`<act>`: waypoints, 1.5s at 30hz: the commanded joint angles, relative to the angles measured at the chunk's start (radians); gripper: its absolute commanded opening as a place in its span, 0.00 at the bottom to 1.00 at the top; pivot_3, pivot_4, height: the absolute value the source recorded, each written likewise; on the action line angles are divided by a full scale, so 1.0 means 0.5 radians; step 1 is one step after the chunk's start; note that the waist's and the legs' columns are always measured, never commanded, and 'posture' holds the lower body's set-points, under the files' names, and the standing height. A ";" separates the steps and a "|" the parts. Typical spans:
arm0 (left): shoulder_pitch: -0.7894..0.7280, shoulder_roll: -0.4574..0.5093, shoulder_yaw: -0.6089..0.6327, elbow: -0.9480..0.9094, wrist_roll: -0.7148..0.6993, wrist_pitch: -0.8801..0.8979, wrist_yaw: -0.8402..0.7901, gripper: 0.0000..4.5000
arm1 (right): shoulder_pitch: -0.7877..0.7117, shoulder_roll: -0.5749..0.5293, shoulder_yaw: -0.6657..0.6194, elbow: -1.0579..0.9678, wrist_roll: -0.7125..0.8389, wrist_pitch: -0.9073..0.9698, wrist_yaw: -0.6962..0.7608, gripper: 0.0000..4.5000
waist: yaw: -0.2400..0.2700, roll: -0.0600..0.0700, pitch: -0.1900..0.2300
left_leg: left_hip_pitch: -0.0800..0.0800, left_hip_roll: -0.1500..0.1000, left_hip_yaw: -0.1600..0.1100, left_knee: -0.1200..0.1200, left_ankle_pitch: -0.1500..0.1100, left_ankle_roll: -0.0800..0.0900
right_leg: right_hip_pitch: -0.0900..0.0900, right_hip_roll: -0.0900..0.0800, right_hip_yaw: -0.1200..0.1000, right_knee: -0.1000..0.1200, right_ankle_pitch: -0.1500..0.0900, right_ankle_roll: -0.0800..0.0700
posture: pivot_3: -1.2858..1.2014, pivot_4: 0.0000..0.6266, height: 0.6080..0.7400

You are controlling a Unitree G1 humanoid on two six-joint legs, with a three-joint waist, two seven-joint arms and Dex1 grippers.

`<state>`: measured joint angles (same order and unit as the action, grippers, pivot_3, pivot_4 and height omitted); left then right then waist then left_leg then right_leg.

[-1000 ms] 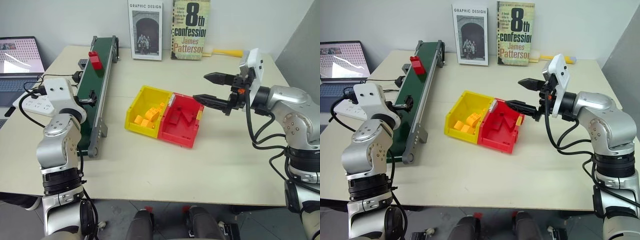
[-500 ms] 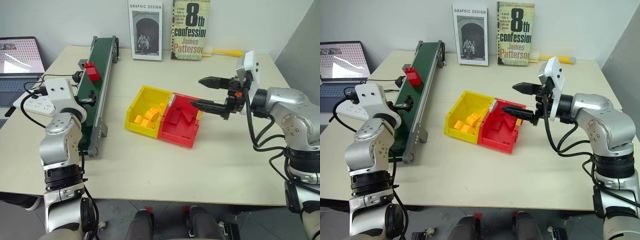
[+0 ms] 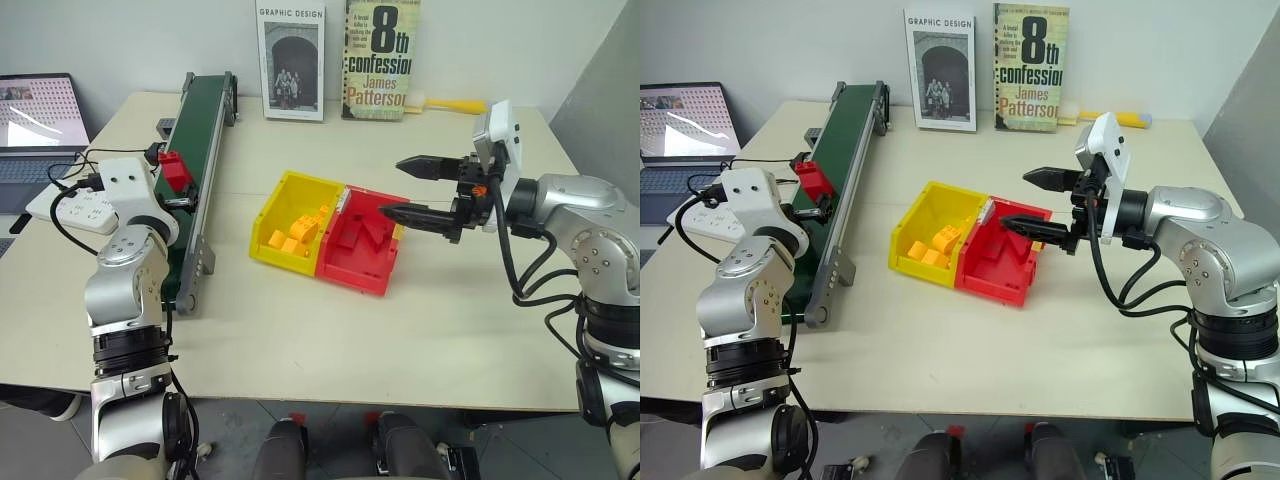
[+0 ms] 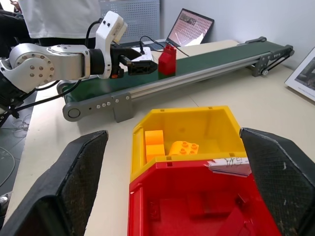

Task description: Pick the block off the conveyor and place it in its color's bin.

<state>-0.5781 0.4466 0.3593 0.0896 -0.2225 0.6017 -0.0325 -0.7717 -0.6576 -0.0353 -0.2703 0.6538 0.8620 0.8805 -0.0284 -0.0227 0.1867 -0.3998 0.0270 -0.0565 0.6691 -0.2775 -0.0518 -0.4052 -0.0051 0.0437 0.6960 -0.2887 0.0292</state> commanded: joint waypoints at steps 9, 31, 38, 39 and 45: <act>-0.005 -0.053 0.145 -0.121 -0.137 0.124 0.080 0.74 | -0.033 -0.023 -0.030 -0.031 0.024 -0.025 0.010 1.00 | 0.000 0.000 0.000 | 0.000 0.000 0.000 0.000 0.000 0.000 | 0.000 0.000 0.000 0.000 0.000 0.000 | 0.52 0.24 1.00; -0.504 0.138 -0.631 -0.208 -0.287 0.381 -0.912 0.34 | 0.309 -0.374 -0.164 -0.427 -0.124 0.085 -0.194 1.00 | 0.045 0.000 0.000 | -0.003 -0.004 -0.001 0.001 0.003 -0.006 | 0.001 0.000 -0.001 -0.003 0.000 0.000 | 0.52 0.24 1.00; -0.718 -0.014 -1.169 0.119 -0.162 0.002 -1.560 0.34 | 0.499 -0.409 -0.374 -0.785 0.091 0.378 -0.380 1.00 | 0.020 0.000 0.000 | 0.000 0.000 0.002 -0.006 0.004 -0.007 | 0.000 0.005 0.001 -0.007 0.000 0.000 | 0.52 0.24 1.00; -0.739 -0.039 -1.215 0.187 -0.118 -0.081 -1.604 0.34 | 0.522 -0.398 -0.390 -0.814 0.104 0.399 -0.416 1.00 | 0.021 0.000 0.000 | -0.001 0.000 0.000 -0.006 0.004 -0.007 | 0.001 0.005 -0.001 -0.006 0.000 0.000 | 0.52 0.24 1.00; -0.948 -0.248 -1.354 0.859 0.105 -0.578 -1.793 0.50 | 0.706 -0.334 -0.452 -0.949 0.122 0.468 -0.607 1.00 | 0.003 0.000 0.000 | 0.000 -0.003 0.004 -0.005 0.001 0.000 | 0.001 0.005 0.004 -0.007 0.000 0.000 | 0.52 0.24 1.00</act>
<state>-1.0051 0.3282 -0.3286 0.4535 -0.1999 0.3922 -0.9078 -0.4244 -0.8212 -0.2176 -0.7010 0.6985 1.0923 0.6016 -0.0271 -0.0227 0.1867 -0.4001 0.0255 -0.0548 0.6668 -0.2769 -0.0514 -0.4049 -0.0024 0.0458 0.6924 -0.2889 0.0291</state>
